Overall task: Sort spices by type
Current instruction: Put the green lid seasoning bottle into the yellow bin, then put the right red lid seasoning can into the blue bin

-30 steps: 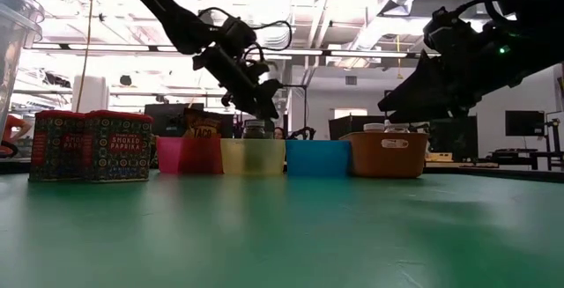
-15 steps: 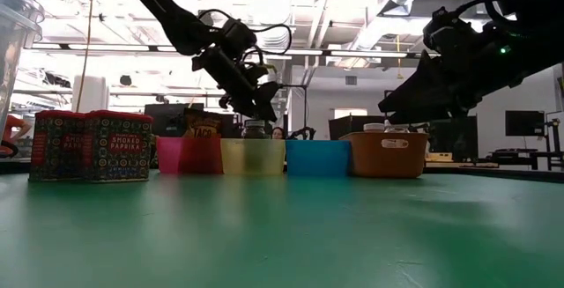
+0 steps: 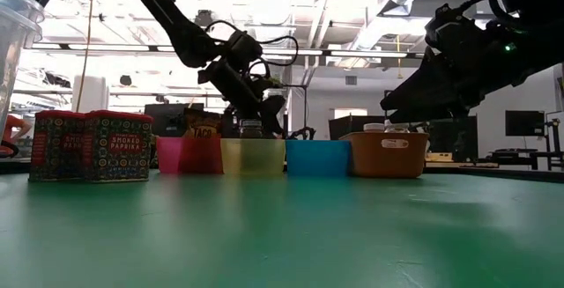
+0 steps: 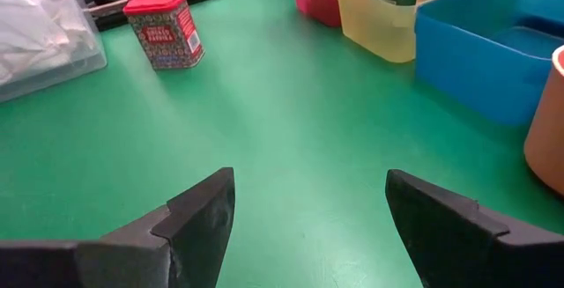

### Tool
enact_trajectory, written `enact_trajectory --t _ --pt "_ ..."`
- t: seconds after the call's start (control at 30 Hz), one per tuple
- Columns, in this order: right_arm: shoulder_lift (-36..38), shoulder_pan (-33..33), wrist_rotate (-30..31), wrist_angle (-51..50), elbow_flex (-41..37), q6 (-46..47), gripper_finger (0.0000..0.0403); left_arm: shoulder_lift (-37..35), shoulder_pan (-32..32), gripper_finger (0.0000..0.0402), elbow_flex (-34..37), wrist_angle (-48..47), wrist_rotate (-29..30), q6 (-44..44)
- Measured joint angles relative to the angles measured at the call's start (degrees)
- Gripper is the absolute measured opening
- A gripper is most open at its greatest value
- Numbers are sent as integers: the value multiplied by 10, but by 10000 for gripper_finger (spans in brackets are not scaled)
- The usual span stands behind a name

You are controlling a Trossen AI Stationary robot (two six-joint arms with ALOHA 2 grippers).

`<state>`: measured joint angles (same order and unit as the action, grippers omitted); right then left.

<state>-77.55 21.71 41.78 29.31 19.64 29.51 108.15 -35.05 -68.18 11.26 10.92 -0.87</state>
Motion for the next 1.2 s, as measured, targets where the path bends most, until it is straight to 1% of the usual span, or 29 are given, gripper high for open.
enact_trajectory --t 0.07,0.2,0.3,0.43,0.53,0.6,0.7,0.77,0.83,0.9,0.97,1.07,1.2 --pt "0 0 0 0 0 0 317 -1 0 202 0 -3 1 -1" --pt "0 -2 0 0 0 0 317 -1 0 241 0 -19 21 -2" --pt "0 -2 0 0 0 -1 317 -1 0 259 0 -27 28 -5" --pt "0 -2 0 -1 0 -2 317 -14 4 265 0 -23 29 -29" --pt "0 -2 0 -1 0 0 317 -40 7 265 0 -7 29 -55" --pt "0 -2 0 -1 0 0 317 -57 9 265 -6 -20 29 -68" --pt "0 -2 0 -1 0 3 317 -82 18 266 -18 -71 27 -85" --pt "0 -2 0 -1 0 4 317 -104 31 266 -25 -104 3 -104" --pt "0 -2 -2 -1 0 5 317 -128 56 266 -26 -134 -24 -128" --pt "0 -2 -10 -2 0 5 317 -152 90 266 -26 -191 -28 -137" --pt "0 -2 -14 -2 0 5 317 -176 127 262 -26 -259 -26 -128" --pt "0 -2 -15 -3 0 5 317 -210 182 255 -26 -374 -20 -51" --pt "0 -6 -15 -4 0 -5 317 -221 251 250 -26 -513 -18 107"
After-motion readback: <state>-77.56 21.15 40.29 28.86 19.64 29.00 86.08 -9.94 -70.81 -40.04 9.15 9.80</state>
